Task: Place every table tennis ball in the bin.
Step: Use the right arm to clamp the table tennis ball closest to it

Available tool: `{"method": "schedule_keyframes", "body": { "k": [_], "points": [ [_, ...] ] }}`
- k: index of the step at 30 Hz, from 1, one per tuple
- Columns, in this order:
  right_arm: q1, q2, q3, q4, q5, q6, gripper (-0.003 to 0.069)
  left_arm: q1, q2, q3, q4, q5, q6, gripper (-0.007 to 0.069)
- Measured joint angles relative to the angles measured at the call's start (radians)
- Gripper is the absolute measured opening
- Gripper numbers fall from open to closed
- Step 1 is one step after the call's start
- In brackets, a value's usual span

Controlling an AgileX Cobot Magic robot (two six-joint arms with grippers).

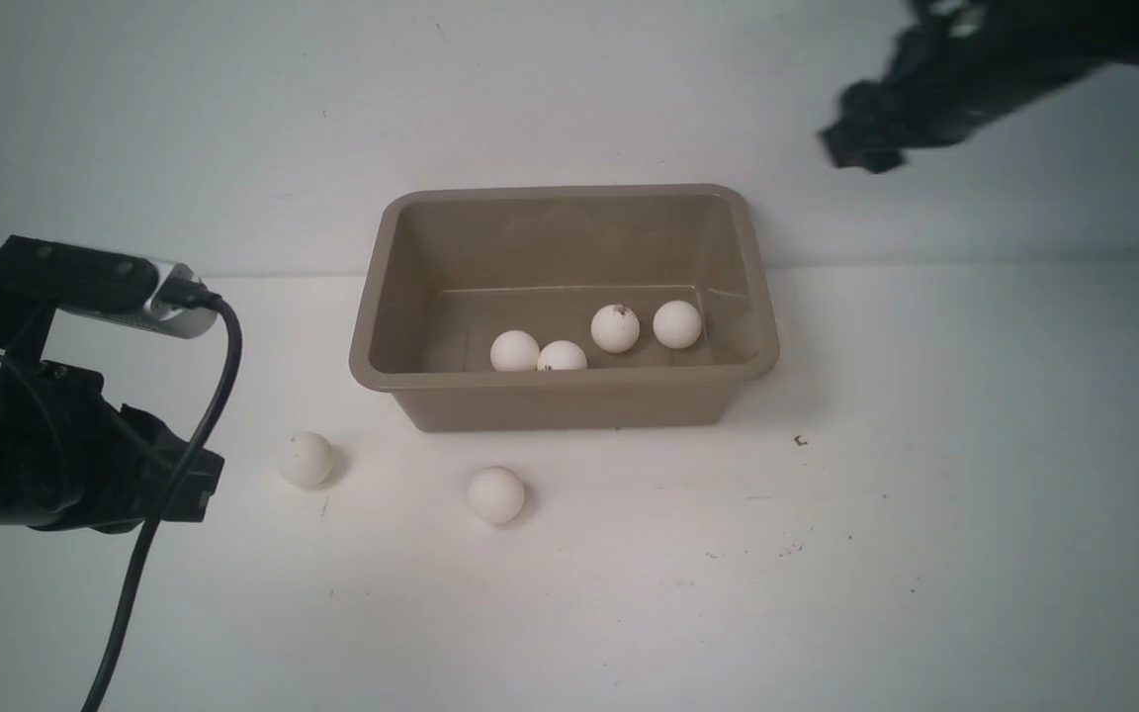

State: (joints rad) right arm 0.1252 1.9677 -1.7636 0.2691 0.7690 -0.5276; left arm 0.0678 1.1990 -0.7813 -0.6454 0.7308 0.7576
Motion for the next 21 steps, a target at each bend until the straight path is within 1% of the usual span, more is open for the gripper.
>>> {"method": "schedule_keyframes", "body": {
  "k": [1,2,3,4,6,8,11,13,16,18,19,21],
  "points": [
    [-0.047,-0.003,0.050,0.130,-0.011,-0.123,0.0388,0.000,0.000,0.000,0.000,0.000,0.000,0.0031],
    [-0.084,-0.003,0.078,0.208,-0.013,-0.211,0.0388,0.000,0.000,0.000,0.000,0.000,0.000,0.0031],
    [-0.125,0.003,0.125,0.323,-0.007,-0.371,0.0388,0.000,0.000,0.000,0.000,0.001,0.000,0.0031],
    [-0.132,0.004,0.125,0.342,-0.007,-0.371,0.0388,0.000,0.000,0.000,0.000,0.001,0.000,0.0031],
    [-0.203,0.020,0.190,0.553,0.019,-0.638,0.0388,0.000,0.000,0.000,0.000,0.004,0.000,0.0031],
    [-0.245,0.041,0.227,0.699,0.049,-0.805,0.0388,0.000,0.000,0.000,0.000,0.006,0.000,0.0031],
    [-0.258,0.070,0.236,0.805,0.072,-0.968,0.0388,0.000,0.000,0.000,-0.001,0.006,0.000,0.0031],
    [-0.252,0.089,0.236,0.838,0.077,-1.029,0.0388,0.000,0.000,0.000,-0.001,0.006,0.000,0.0031],
    [-0.227,0.119,0.236,0.847,0.081,-1.098,0.0388,0.000,0.000,0.000,-0.001,0.006,0.000,0.0031],
    [-0.217,0.130,0.236,0.847,0.081,-1.121,0.0388,0.000,0.000,0.000,-0.001,0.006,0.000,0.0031],
    [-0.198,0.149,0.236,0.847,0.081,-1.163,0.0388,0.000,0.000,0.000,-0.001,0.006,0.000,0.0031],
    [-0.181,0.166,0.236,0.847,0.081,-1.200,0.0388,0.000,0.000,0.000,-0.001,0.006,0.000,0.0031]
  ]
}}
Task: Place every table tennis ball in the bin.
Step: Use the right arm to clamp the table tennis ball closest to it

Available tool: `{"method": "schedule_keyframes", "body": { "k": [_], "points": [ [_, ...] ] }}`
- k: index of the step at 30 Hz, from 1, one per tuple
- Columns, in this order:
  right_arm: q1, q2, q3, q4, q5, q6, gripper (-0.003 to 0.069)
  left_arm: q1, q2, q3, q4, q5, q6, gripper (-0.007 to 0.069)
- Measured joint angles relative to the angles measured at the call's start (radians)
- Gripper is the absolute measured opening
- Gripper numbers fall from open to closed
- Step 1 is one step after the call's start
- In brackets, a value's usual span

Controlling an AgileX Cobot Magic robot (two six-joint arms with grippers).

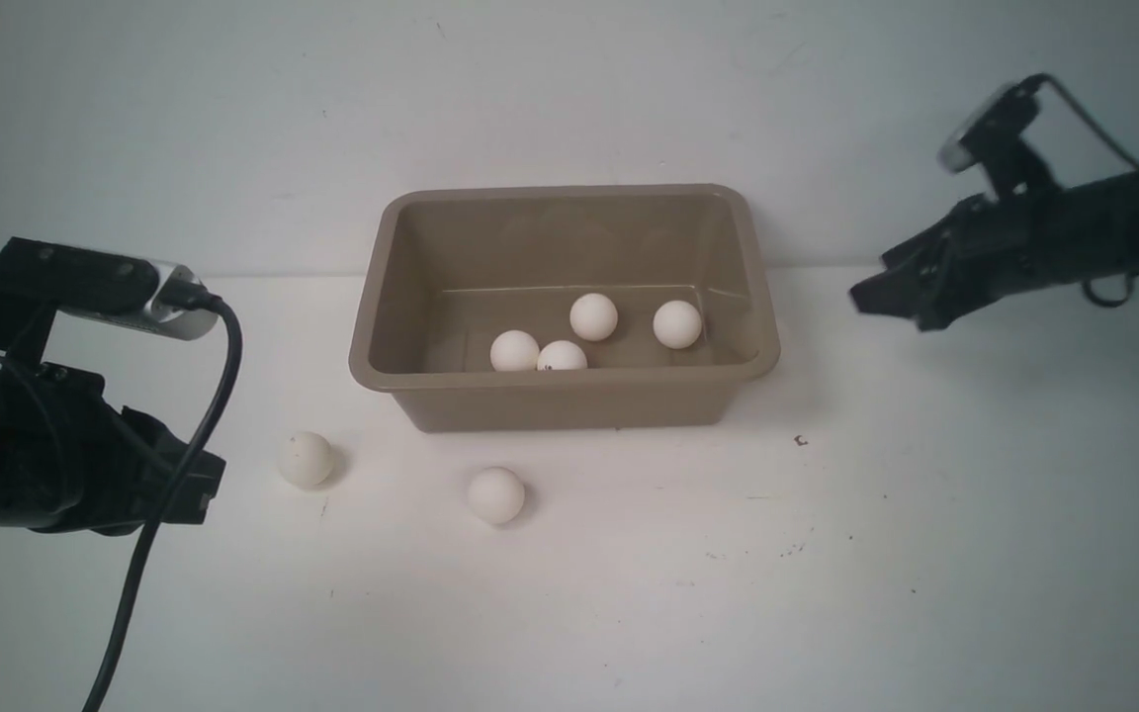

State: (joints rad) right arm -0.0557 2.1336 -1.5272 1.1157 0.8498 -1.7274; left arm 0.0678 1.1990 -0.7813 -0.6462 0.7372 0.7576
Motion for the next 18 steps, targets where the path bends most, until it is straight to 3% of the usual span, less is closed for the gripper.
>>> {"method": "schedule_keyframes", "body": {
  "k": [8,18],
  "points": [
    [0.041,0.044,0.000,0.024,0.000,-0.161,0.0388,0.000,0.000,0.000,0.002,0.009,0.000,0.0031],
    [0.077,0.087,0.000,0.166,-0.045,-0.330,0.0388,0.000,0.000,0.000,0.002,0.016,0.000,0.0031]
  ]
}}
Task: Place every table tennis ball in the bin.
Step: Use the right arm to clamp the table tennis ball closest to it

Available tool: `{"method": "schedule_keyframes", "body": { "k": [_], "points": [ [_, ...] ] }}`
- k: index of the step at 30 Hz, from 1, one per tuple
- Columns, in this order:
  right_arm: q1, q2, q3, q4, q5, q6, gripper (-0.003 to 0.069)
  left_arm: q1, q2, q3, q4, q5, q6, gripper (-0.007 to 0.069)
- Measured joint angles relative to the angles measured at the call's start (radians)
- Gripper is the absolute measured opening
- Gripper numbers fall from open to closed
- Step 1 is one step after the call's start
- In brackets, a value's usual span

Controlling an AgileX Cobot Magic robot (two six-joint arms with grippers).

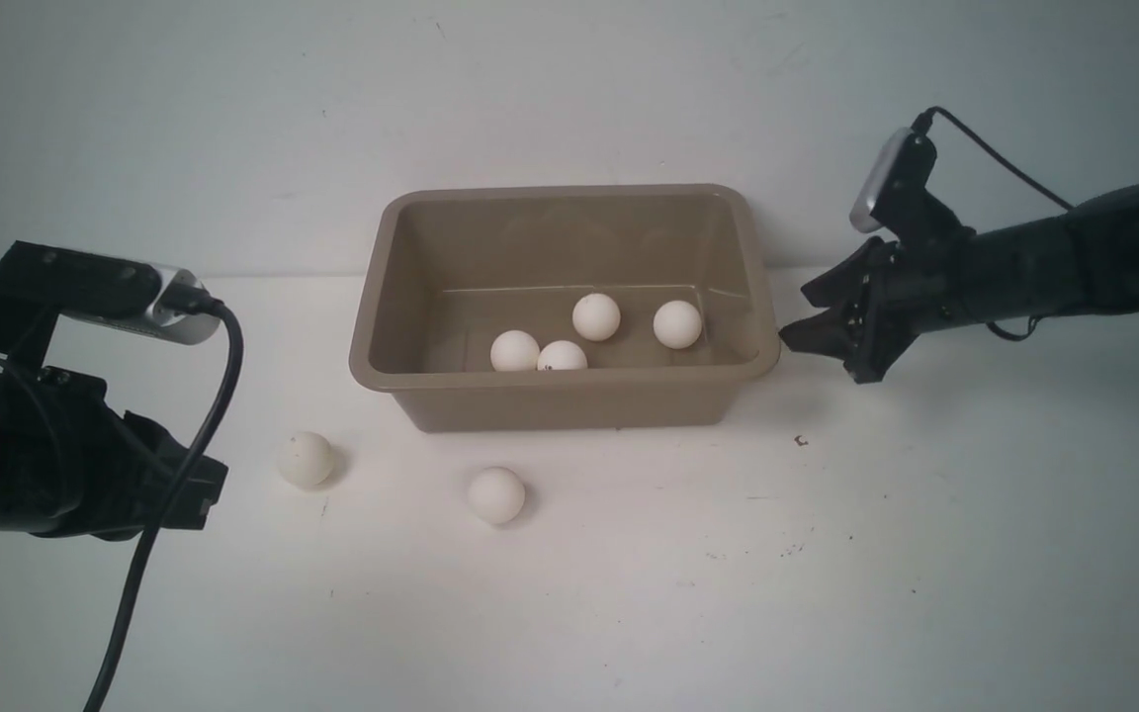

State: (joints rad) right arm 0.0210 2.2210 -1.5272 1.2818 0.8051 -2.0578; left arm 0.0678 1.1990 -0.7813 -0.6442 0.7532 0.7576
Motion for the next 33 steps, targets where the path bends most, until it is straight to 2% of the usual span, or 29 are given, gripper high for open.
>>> {"method": "schedule_keyframes", "body": {
  "k": [11,15,27,33],
  "points": [
    [0.048,0.029,-0.003,0.019,-0.072,-0.026,0.0388,0.000,0.000,0.000,0.001,0.001,0.000,0.0031],
    [0.063,0.038,-0.005,0.065,-0.154,-0.029,0.0388,0.000,0.000,0.000,0.001,0.001,0.000,0.0031],
    [0.072,0.093,-0.009,0.181,-0.183,-0.058,0.0388,0.000,0.000,0.000,0.001,0.002,0.001,0.0031],
    [0.072,0.112,-0.021,0.279,-0.192,-0.110,0.0340,0.000,0.000,0.000,0.001,0.002,0.001,0.0031]
  ]
}}
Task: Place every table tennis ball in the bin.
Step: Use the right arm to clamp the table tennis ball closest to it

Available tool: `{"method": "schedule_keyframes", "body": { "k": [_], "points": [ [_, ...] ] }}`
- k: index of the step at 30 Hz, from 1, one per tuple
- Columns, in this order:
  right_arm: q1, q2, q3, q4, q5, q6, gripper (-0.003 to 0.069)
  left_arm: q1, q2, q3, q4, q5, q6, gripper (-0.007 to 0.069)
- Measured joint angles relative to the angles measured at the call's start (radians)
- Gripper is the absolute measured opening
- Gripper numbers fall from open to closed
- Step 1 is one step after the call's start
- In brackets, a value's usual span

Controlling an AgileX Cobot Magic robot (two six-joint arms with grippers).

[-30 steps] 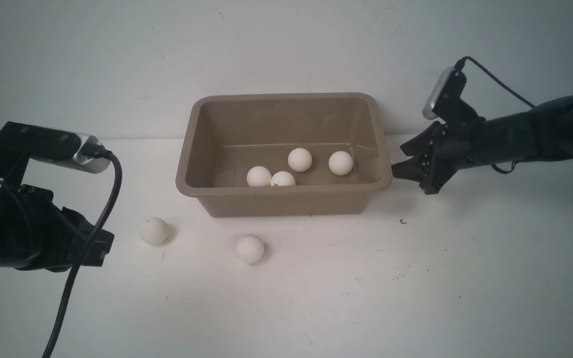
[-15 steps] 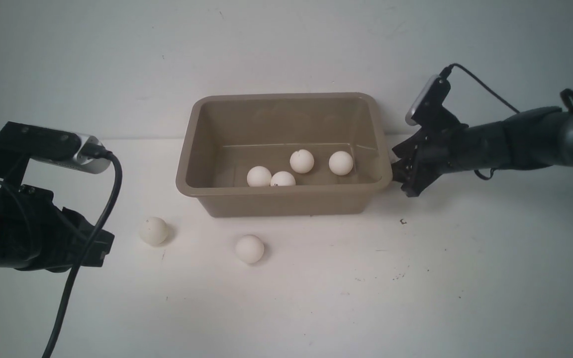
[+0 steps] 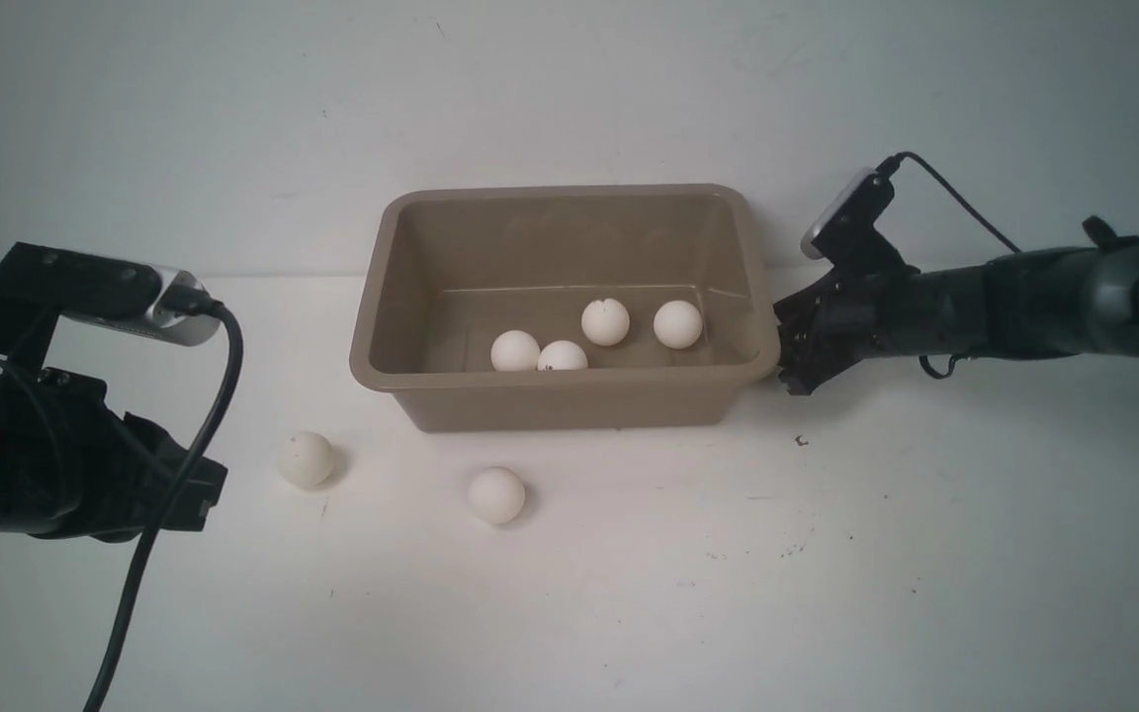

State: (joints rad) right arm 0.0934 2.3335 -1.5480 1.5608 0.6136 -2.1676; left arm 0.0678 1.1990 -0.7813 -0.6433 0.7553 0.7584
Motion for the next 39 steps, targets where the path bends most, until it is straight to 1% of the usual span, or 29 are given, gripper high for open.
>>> {"method": "schedule_keyframes", "body": {
  "k": [2,4,7,10,15,19,20,21,24,26,32,39],
  "points": [
    [0.000,0.001,-0.003,0.031,-0.001,-0.015,0.0283,0.000,0.000,0.000,0.000,0.000,0.000,0.0031],
    [0.000,0.001,-0.005,0.039,-0.001,-0.024,0.0249,0.000,0.000,0.000,0.000,0.000,0.000,0.0031],
    [0.000,0.001,-0.005,0.039,0.001,-0.028,0.0232,0.000,0.000,0.000,0.000,0.000,0.000,0.0031],
    [0.000,0.002,-0.005,0.030,0.007,-0.029,0.0242,0.000,0.000,0.000,0.000,0.001,0.000,0.0031],
    [0.000,0.002,-0.006,0.012,0.004,-0.032,0.0302,0.000,0.000,0.000,0.000,0.001,0.000,0.0031],
    [0.000,0.002,-0.006,0.045,-0.020,-0.067,0.0340,0.000,0.000,0.000,0.000,0.001,0.000,0.0031],
    [0.000,0.002,-0.006,0.076,-0.038,-0.082,0.0347,0.000,0.000,0.000,0.000,0.001,0.000,0.0031],
    [0.000,0.002,-0.006,0.076,-0.038,-0.082,0.0348,0.000,0.000,0.000,0.000,0.001,0.000,0.0031],
    [0.000,0.002,-0.006,0.140,-0.061,-0.126,0.0353,0.000,0.000,0.000,0.000,0.001,0.000,0.0031],
    [0.000,0.002,-0.006,0.149,-0.066,-0.150,0.0354,0.000,0.000,0.000,0.000,0.001,0.000,0.0031],
    [0.000,0.002,-0.007,0.153,-0.073,-0.180,0.0354,0.000,0.000,0.000,0.000,0.001,0.000,0.0031],
    [0.013,0.009,-0.063,0.154,-0.099,-0.167,0.0356,0.000,0.000,0.000,0.000,0.001,0.000,0.0031]
  ]
}}
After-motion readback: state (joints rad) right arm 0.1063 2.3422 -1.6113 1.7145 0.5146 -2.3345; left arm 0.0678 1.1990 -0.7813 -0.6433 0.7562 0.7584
